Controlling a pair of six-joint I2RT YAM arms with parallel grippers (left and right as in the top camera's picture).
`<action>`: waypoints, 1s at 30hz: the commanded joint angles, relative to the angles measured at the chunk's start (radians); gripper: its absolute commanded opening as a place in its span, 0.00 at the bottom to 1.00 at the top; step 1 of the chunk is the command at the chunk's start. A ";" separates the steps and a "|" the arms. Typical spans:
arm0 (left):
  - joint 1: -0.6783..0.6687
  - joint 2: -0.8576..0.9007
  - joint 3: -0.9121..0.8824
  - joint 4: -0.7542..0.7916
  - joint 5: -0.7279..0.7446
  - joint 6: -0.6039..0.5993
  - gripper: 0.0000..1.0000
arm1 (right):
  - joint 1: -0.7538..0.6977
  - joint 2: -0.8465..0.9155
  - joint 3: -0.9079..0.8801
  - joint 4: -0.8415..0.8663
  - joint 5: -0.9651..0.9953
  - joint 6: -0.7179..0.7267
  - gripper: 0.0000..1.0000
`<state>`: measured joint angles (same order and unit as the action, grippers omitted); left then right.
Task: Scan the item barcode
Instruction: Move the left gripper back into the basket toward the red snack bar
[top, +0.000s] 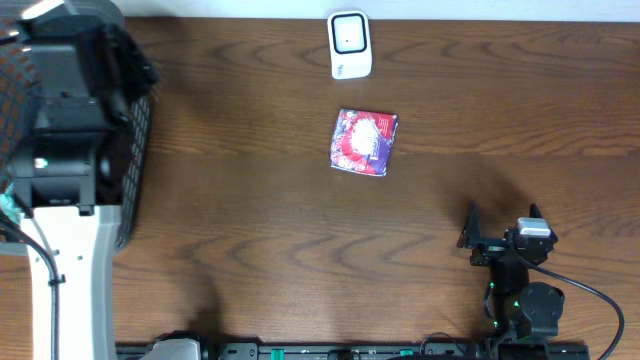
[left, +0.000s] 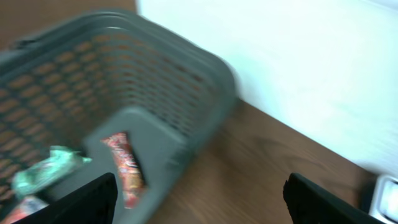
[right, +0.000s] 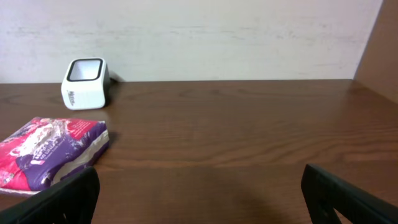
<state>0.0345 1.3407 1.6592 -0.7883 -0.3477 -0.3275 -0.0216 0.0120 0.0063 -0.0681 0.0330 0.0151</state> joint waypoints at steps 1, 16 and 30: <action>0.095 0.000 0.000 0.000 -0.049 0.021 0.86 | 0.008 -0.005 -0.001 -0.004 -0.002 0.010 0.99; 0.393 0.048 -0.077 -0.049 -0.065 0.021 0.86 | 0.008 -0.005 -0.001 -0.004 -0.002 0.010 0.99; 0.458 0.145 -0.103 -0.013 0.034 0.019 0.86 | 0.008 -0.005 -0.001 -0.004 -0.002 0.010 0.99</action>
<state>0.4900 1.4799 1.5597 -0.8299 -0.3672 -0.3161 -0.0216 0.0120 0.0063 -0.0685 0.0330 0.0151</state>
